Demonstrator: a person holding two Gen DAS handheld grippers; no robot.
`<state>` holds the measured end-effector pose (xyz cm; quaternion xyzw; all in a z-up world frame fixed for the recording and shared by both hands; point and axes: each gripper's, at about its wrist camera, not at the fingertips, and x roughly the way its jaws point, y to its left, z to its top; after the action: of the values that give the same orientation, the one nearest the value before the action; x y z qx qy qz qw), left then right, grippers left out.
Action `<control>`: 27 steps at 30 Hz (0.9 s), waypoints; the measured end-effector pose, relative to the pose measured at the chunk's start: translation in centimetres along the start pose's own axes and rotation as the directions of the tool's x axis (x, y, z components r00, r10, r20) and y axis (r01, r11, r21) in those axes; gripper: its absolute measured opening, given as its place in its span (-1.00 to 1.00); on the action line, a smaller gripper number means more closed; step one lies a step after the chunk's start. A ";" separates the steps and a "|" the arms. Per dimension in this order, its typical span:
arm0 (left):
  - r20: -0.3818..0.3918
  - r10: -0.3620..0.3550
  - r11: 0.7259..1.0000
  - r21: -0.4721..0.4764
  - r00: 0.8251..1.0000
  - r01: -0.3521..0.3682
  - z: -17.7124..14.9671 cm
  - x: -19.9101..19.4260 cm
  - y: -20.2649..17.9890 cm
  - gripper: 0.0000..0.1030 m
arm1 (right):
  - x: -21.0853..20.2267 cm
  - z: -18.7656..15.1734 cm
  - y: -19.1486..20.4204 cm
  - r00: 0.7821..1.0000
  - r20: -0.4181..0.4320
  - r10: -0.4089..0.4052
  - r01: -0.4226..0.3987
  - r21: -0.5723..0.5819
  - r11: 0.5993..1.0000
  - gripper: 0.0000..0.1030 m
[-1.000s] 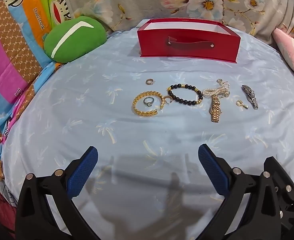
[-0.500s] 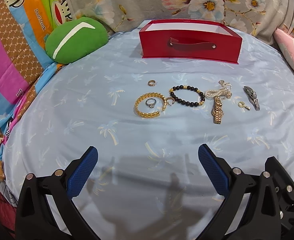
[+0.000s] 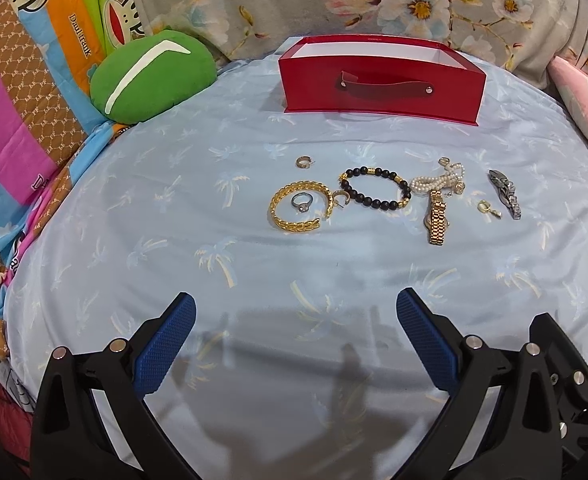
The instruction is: Organize jewelry
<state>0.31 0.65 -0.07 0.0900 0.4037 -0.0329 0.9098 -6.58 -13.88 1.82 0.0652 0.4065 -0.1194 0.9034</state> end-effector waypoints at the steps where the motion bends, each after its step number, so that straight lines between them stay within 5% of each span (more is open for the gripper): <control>1: 0.000 0.001 1.000 0.000 1.000 -0.001 0.0 0.0 0.0 0.91 | 0.0 0.1 0.0 1.000 0.000 0.001 -0.001 0.002 1.000 0.90; 27: -0.013 0.002 1.000 -0.001 1.000 -0.002 -0.3 0.0 0.1 0.91 | 0.2 -0.2 0.1 1.000 -0.003 0.003 -0.003 0.005 1.000 0.90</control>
<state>0.09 0.81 -0.30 0.0903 0.4094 -0.0311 0.9073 -6.53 -13.76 1.56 0.0681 0.4077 -0.1191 0.9027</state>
